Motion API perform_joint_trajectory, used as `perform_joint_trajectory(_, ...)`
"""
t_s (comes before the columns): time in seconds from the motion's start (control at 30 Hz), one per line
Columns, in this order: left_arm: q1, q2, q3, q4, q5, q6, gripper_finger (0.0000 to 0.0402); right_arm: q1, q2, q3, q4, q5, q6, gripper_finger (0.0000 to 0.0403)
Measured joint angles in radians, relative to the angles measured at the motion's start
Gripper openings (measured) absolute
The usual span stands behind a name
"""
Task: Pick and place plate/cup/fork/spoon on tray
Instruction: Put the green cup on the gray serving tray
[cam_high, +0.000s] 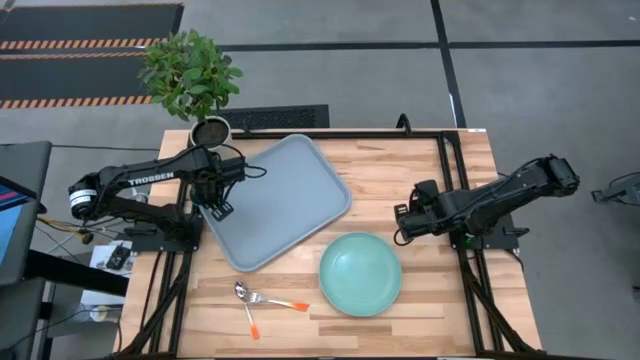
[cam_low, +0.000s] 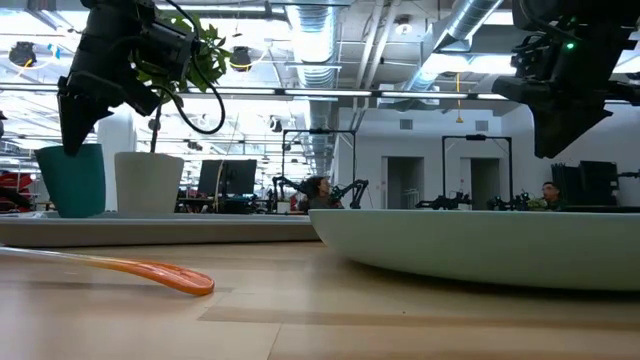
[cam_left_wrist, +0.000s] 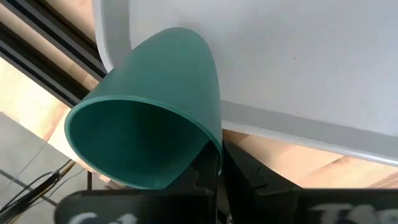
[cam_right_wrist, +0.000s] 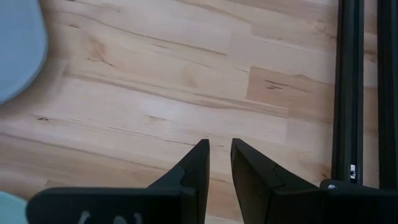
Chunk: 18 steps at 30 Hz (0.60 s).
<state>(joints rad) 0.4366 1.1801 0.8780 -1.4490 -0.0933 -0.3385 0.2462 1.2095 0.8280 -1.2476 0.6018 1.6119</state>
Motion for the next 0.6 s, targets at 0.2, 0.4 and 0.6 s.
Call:
perform_joint_trajectory(0.2,0.002,0.007,0.000,0.005,-0.024,0.021,0.0000,0.000,0.000,0.000,0.000,0.002,0.000,0.0091)
perform_joint_trajectory(0.4,0.002,0.089,0.000,0.020,-0.029,0.064,0.0000,0.000,0.000,0.000,0.000,0.002,-0.003,0.0091)
perform_joint_trajectory(0.6,0.002,0.149,0.000,0.024,-0.058,0.069,0.0000,0.000,0.000,0.000,0.004,0.002,-0.013,0.0091)
